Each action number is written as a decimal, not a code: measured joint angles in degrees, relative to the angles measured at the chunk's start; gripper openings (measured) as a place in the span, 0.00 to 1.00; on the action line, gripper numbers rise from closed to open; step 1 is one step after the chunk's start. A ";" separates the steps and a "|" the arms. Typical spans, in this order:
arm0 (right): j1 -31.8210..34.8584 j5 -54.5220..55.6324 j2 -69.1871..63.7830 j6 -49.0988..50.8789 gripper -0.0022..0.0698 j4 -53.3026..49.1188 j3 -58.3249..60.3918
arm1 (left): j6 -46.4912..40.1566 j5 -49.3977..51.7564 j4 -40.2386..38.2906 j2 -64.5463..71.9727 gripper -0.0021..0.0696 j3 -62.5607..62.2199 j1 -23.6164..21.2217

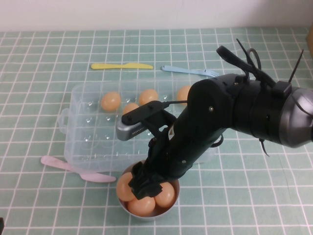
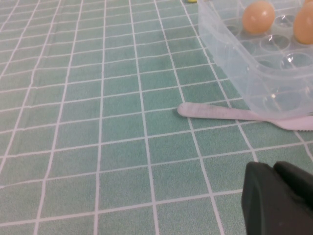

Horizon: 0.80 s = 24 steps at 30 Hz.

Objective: Take an egg out of the egg box
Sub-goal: Place the egg in the bowl

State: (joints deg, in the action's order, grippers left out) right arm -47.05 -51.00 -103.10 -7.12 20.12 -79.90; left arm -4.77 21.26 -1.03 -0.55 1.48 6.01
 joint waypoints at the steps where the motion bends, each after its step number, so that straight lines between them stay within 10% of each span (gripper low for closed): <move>1: 0.00 0.16 0.00 0.00 0.66 0.00 0.00 | 0.00 0.00 0.00 0.00 0.03 0.00 0.00; 24: 0.00 0.26 -1.82 0.00 0.74 -1.22 0.00 | 0.00 0.00 0.00 0.00 0.03 0.00 0.00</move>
State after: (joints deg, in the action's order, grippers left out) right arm -47.05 -50.73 -104.92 -7.12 18.90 -79.90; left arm -4.77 21.26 -1.03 -0.55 1.48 6.01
